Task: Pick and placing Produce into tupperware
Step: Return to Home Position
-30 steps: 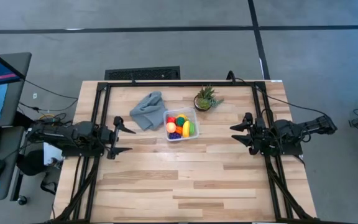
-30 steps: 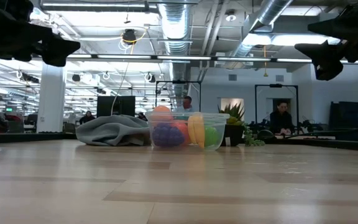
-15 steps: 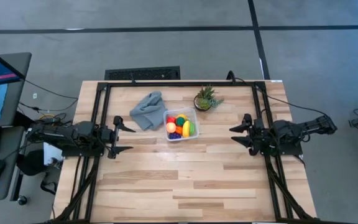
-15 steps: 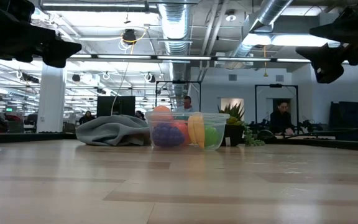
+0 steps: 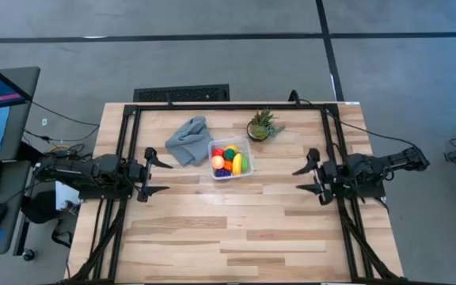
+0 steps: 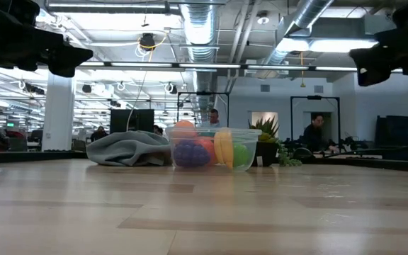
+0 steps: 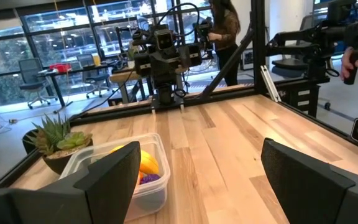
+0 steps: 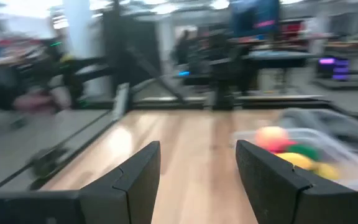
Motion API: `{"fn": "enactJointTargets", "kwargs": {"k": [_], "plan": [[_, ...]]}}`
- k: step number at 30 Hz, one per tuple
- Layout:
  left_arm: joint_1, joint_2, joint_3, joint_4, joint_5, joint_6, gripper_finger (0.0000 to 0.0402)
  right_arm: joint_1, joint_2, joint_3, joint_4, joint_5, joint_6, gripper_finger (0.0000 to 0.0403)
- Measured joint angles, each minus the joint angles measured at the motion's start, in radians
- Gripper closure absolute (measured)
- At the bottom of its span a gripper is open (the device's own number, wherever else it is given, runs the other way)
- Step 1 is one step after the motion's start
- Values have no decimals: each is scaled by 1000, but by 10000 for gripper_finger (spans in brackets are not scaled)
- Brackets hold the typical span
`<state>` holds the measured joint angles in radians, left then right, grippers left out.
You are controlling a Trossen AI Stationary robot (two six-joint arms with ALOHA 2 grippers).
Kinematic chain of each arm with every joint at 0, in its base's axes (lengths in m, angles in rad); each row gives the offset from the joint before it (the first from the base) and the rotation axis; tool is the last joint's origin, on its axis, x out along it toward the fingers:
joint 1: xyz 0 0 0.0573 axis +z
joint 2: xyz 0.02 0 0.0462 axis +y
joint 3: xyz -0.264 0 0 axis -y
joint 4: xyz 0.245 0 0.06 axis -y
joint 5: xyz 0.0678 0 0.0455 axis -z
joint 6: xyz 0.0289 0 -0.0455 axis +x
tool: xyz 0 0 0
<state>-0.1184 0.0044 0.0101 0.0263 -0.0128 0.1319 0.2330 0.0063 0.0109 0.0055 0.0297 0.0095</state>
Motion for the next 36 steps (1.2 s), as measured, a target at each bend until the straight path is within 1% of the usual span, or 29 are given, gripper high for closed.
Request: {"fn": "enactJointTargets", "kwargs": {"k": [1, 2, 8, 11, 20, 26, 29, 33, 36], "plan": [[0, 0, 0, 0, 0, 0, 78, -2, 0, 0, -6, -34, -6, 168], [0, 0, 0, 0, 0, 0, 78, -2, 0, 0, -7, -47, -10, 168], [0, 0, 0, -1, 0, -21, 78, -14, -1, 0, -6, -48, -21, 168], [0, 0, 0, -1, 0, -28, 78, -17, -1, 0, -6, -48, -63, 168], [0, 0, 0, -1, 0, -44, 78, -73, -1, 0, -6, -42, -115, 168], [0, 0, 0, -1, 0, -43, 78, -161, -1, 0, -5, -42, -89, 168], [0, 0, 0, -1, 1, -42, 78, -189, -1, 0, -3, -61, -88, 168], [0, 0, 0, -1, 1, -40, 78, -194, -1, -1, 3, -97, -80, 168], [0, 0, 0, -1, 1, -29, 78, -188, -1, -1, 3, -98, -71, 168]]}}
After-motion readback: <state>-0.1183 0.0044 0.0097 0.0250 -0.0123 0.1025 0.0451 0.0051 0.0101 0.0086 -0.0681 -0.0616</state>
